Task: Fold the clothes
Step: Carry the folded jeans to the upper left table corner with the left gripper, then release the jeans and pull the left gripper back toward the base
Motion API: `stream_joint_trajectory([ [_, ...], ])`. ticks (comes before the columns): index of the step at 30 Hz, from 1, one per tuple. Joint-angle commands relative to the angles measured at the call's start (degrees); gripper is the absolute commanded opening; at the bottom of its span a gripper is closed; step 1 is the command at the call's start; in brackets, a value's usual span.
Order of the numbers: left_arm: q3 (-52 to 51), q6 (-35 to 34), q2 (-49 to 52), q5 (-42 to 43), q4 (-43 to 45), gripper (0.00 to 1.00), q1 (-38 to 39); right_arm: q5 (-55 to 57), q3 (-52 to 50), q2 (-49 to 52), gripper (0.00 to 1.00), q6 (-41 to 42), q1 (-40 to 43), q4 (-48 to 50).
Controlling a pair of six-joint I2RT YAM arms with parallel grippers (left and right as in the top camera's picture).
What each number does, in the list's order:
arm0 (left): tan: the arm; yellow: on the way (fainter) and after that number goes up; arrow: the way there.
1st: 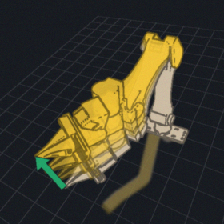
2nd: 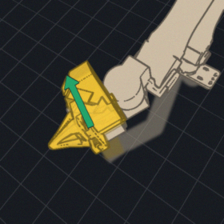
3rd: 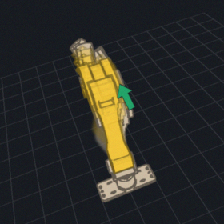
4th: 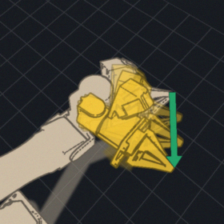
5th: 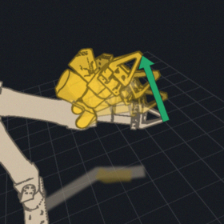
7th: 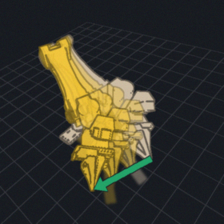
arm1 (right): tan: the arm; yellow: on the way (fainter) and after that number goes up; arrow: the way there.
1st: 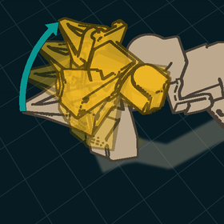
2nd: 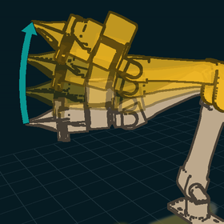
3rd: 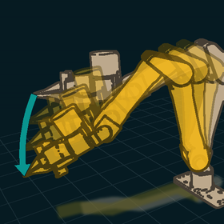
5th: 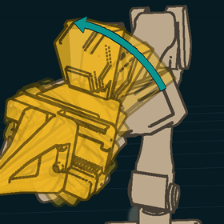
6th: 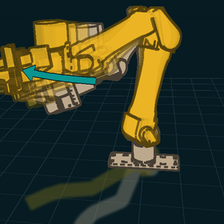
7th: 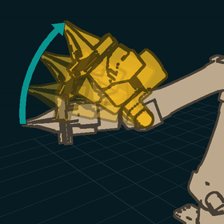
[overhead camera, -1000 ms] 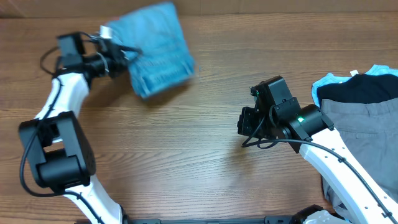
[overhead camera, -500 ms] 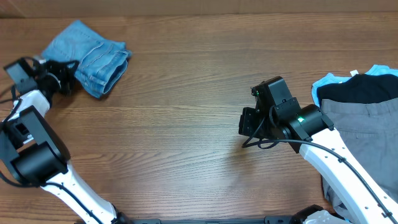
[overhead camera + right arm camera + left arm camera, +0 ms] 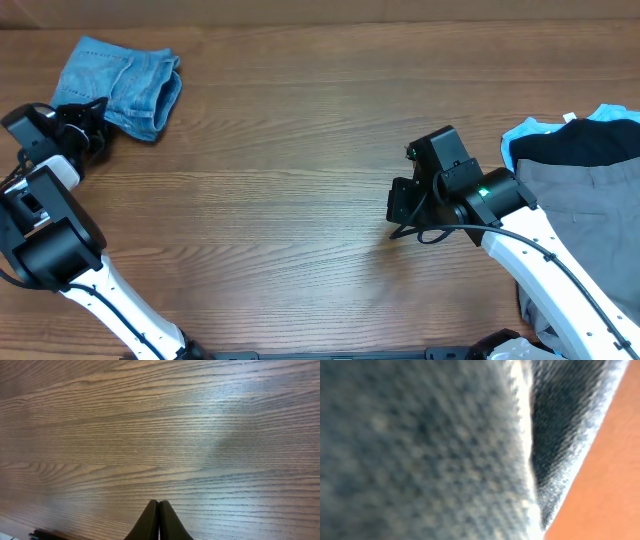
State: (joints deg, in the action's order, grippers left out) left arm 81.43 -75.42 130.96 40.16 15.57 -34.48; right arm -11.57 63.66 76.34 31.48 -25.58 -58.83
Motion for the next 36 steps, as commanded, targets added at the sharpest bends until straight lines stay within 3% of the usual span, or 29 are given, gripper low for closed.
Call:
stream_joint_trajectory([
  [1, 1.3, -7.0, 0.0, 0.6, 1.4, 0.09, 1.1, 0.7, 0.9, -0.8, 0.05, -0.2, 0.2, -0.1],
  [3, 1.3, -7.5, 0.0, 2.1, 1.4, 0.45, 1.4, 0.7, 0.9, -0.8, 0.05, -0.2, 0.2, -0.4],
  [4, 1.3, -7.6, 0.0, 3.0, 1.4, 1.00, 1.4, 0.7, 0.9, -0.8, 0.05, -0.2, 0.2, -0.6],
  [9, 1.3, -7.0, -0.2, 9.1, 1.4, 1.00, 0.5, 0.7, 0.9, -0.8, 0.04, -0.3, 0.2, -1.6],
  [12, 1.3, -0.3, -1.8, 12.9, -1.2, 1.00, -0.3, 0.7, 0.9, -0.8, 0.04, -0.2, 0.2, -1.6],
  [15, 1.3, 8.8, -5.0, 13.4, -11.2, 1.00, -0.5, 1.2, 0.9, -0.8, 0.04, -0.3, 0.2, -1.5],
  [16, 1.3, 17.6, -8.4, 9.9, -21.8, 1.00, -0.5, 1.3, 0.9, -0.8, 0.04, -0.2, 0.2, -1.4],
  [19, 1.3, 30.5, -15.0, 3.0, -37.1, 1.00, 0.1, 1.3, 0.9, -0.8, 0.04, -0.2, 0.2, -1.4],
  [26, 1.5, 56.8, -37.4, -7.9, -60.3, 1.00, 4.6, 3.8, 1.7, -1.6, 0.04, -1.5, 0.2, -1.0],
  [29, 2.1, 64.2, -46.2, -13.6, -67.5, 1.00, 9.2, 8.2, 3.8, -3.0, 0.04, -1.5, 0.2, -1.1],
  [32, 2.1, 69.4, -56.1, -21.0, -74.8, 1.00, 18.9, 10.7, 7.9, -6.0, 0.09, -1.6, 0.2, -1.2],
  [34, 2.1, 69.4, -60.8, -25.4, -78.3, 1.00, 25.5, 10.7, 10.6, -8.1, 0.16, -2.8, 0.2, -1.2],
  [36, 2.1, 68.3, -65.5, -30.8, -82.1, 1.00, 33.0, 10.7, 13.7, -10.6, 0.30, -5.0, 0.2, -1.4],
])
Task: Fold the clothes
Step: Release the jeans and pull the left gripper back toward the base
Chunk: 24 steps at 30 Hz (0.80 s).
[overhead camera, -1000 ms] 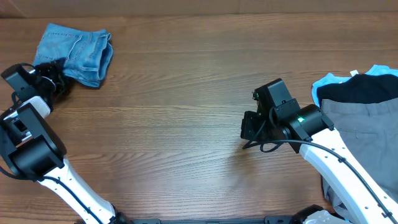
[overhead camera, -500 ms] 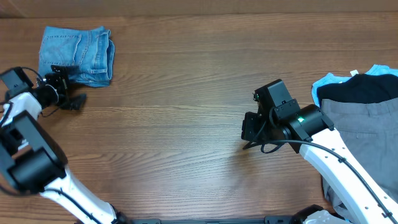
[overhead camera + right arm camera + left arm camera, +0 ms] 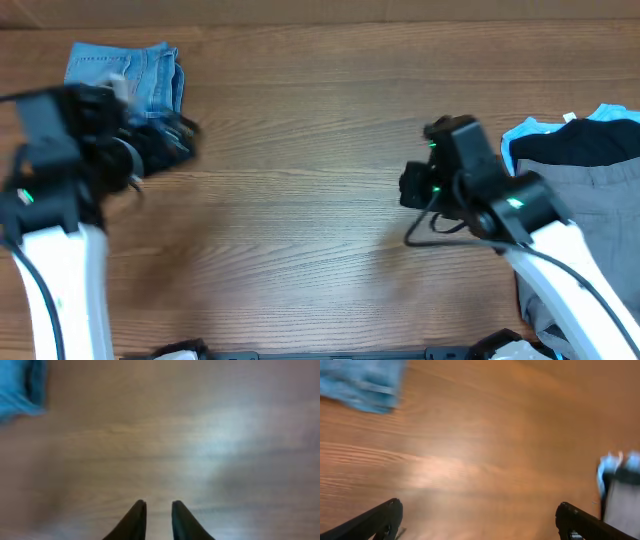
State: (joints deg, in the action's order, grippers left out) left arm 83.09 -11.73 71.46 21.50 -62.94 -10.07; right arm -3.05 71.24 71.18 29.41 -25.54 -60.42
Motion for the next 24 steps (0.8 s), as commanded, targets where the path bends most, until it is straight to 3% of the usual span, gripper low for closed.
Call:
stream_joint_trajectory([
  [1, 0.4, 3.4, -7.9, -14.5, -5.5, 1.00, 11.6, 2.2, 7.1, -6.6, 0.37, -3.2, 0.2, 0.0],
  [5, 0.4, -1.1, -13.7, -19.8, -12.7, 1.00, 20.2, 2.1, 9.9, -11.4, 0.59, -4.2, 0.2, -0.1],
  [8, 0.4, -3.7, -17.9, -23.9, -19.2, 1.00, 24.2, 2.1, 10.0, -15.9, 0.91, -4.2, 0.2, -0.2],
  [9, 0.4, -3.8, -18.6, -24.9, -20.4, 1.00, 24.4, 2.1, 10.0, -16.7, 0.98, -4.2, 0.2, -0.2],
  [15, 0.4, -3.7, -19.4, -26.8, -25.6, 1.00, 24.3, 2.1, 10.0, -18.9, 1.00, -4.2, 0.2, -0.6],
  [24, 0.3, -3.7, -19.1, -26.8, -25.6, 1.00, 24.3, 1.9, 10.0, -17.7, 1.00, -4.2, 0.2, -5.9],
])
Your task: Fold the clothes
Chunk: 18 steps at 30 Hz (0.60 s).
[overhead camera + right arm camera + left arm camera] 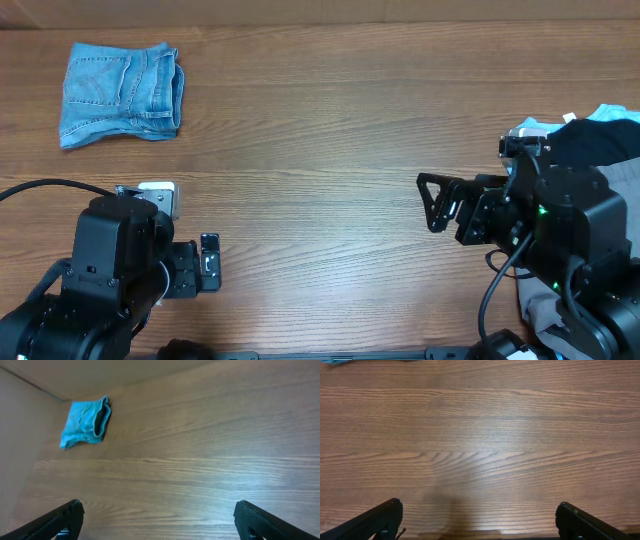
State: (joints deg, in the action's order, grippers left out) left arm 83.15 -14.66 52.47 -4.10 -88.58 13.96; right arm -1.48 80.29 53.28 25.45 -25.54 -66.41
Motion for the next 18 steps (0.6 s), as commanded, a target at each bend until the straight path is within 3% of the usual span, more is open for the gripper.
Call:
stream_joint_trajectory([
  [1, 0.3, -0.8, 0.0, -1.2, 0.1, 1.00, 0.3, 0.3, 0.9, 0.4, 1.00, -0.2, 0.2, 0.0],
  [10, 0.3, -0.8, 0.0, -1.2, 0.1, 1.00, 0.3, 0.2, 0.9, 2.6, 1.00, -0.3, 0.2, -1.7],
  [18, 0.3, -0.8, 0.0, -1.2, 0.1, 1.00, 0.3, 10.0, 0.9, 3.2, 1.00, -0.4, 0.2, -8.9],
])
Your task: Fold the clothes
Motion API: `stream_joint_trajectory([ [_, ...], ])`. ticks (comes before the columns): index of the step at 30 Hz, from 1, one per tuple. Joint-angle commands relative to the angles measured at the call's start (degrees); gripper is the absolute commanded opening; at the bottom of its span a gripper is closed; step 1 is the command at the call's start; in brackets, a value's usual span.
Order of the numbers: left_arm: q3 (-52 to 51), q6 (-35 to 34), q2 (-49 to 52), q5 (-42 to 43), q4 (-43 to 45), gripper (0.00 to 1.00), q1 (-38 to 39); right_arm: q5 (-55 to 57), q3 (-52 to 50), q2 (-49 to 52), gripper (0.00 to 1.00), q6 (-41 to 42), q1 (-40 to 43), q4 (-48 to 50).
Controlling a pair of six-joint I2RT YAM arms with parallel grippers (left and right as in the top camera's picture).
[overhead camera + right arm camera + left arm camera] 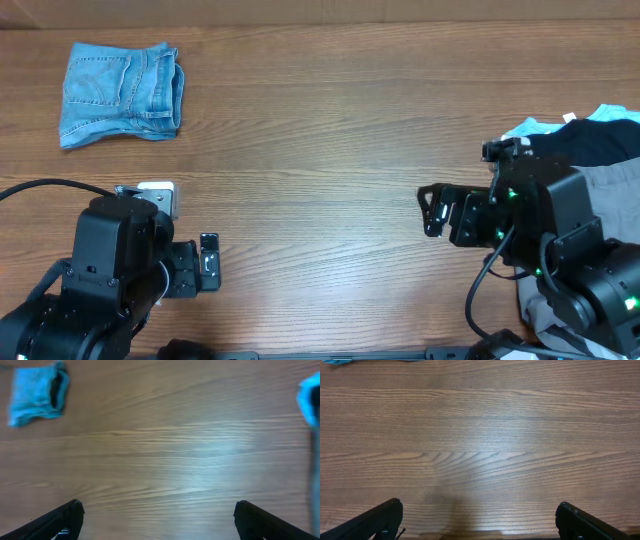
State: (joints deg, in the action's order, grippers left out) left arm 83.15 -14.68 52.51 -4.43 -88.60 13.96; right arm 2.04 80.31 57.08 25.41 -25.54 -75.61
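A folded pair of blue denim shorts (122, 92) lies at the table's far left corner, seen small in the right wrist view too (37, 391). A heap of unfolded clothes (590, 160), dark, grey and light blue, sits at the right edge. My left gripper (479, 520) stands wide open over bare wood at the near left, holding nothing. Left of the heap, my right gripper (157, 520) is wide open as well, with nothing between its fingers.
The wooden table (320, 130) runs between the shorts and the heap. A light blue edge of the heap (309, 395) shows at the right of the right wrist view. Both arm bases stand at the near edge.
My right arm has shifted a little and its wrist view has turned, now blurred, with the heap's blue edge at its right. The left arm has not moved.
My left gripper was pressed close against the denim shorts at the far left while the right gripper stood shut mid-table. Then the left was open and away from the shorts, the right parting. Now both stand wide open near the front, the shorts lying folded.
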Motion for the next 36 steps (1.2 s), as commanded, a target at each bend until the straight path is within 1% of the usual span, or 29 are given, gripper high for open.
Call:
stream_joint_trajectory([
  [1, 0.3, -0.8, 0.0, -0.9, 0.1, 1.00, 0.3, 7.3, 0.9, -0.7, 1.00, -0.4, 0.2, 0.9],
  [5, 0.3, -0.8, 0.0, -0.9, 0.1, 1.00, 0.3, 12.6, 0.4, -1.4, 1.00, -0.4, 1.0, 6.9],
  [9, 0.3, -0.8, 0.0, -0.9, 0.1, 1.00, 0.3, 12.6, -4.2, -5.4, 1.00, -0.4, 5.7, 18.9],
  [11, 0.3, -0.8, 0.0, -0.9, 0.1, 1.00, 0.3, 11.1, -9.0, -8.9, 1.00, -0.4, 8.9, 24.6],
  [15, 0.3, -0.8, 0.0, -0.9, 0.1, 1.00, 0.3, 9.2, -21.6, -17.5, 1.00, -0.3, 13.6, 32.2],
  [16, 0.3, -0.8, 0.0, -0.9, 0.1, 1.00, 0.3, 9.1, -25.7, -20.4, 1.00, -0.4, 14.4, 34.1],
  [17, 0.3, -0.8, 0.0, -0.9, 0.1, 1.00, 0.3, 8.7, -32.9, -25.6, 1.00, -0.4, 15.3, 37.3],
  [20, 0.3, -0.8, 0.0, -0.9, 0.1, 1.00, 0.3, 7.4, -43.8, -34.1, 1.00, -0.3, 16.1, 40.5],
  [21, 0.3, -0.8, 0.0, -0.9, 0.1, 1.00, 0.3, 7.2, -45.9, -35.8, 1.00, -0.3, 16.1, 41.1],
  [22, 0.3, -0.8, 0.0, -0.9, 0.1, 1.00, 0.3, 6.8, -50.7, -40.0, 1.00, 0.1, 16.2, 41.8],
  [27, 0.3, -0.8, 0.0, -0.9, 0.1, 1.00, 0.3, 6.9, -58.8, -46.9, 1.00, 0.0, 16.3, 42.6],
  [29, 0.3, -0.8, 0.0, -0.9, 0.1, 1.00, 0.3, 6.9, -61.8, -48.9, 1.00, 0.1, 16.5, 44.4],
  [32, 0.3, -0.8, 0.0, -0.9, 0.1, 1.00, 0.3, 6.9, -65.7, -50.0, 1.00, 0.0, 17.5, 48.6],
  [36, 0.3, -0.8, 0.0, -0.9, 0.1, 1.00, 0.3, 6.9, -72.3, -52.5, 1.00, 0.0, 18.1, 56.9],
])
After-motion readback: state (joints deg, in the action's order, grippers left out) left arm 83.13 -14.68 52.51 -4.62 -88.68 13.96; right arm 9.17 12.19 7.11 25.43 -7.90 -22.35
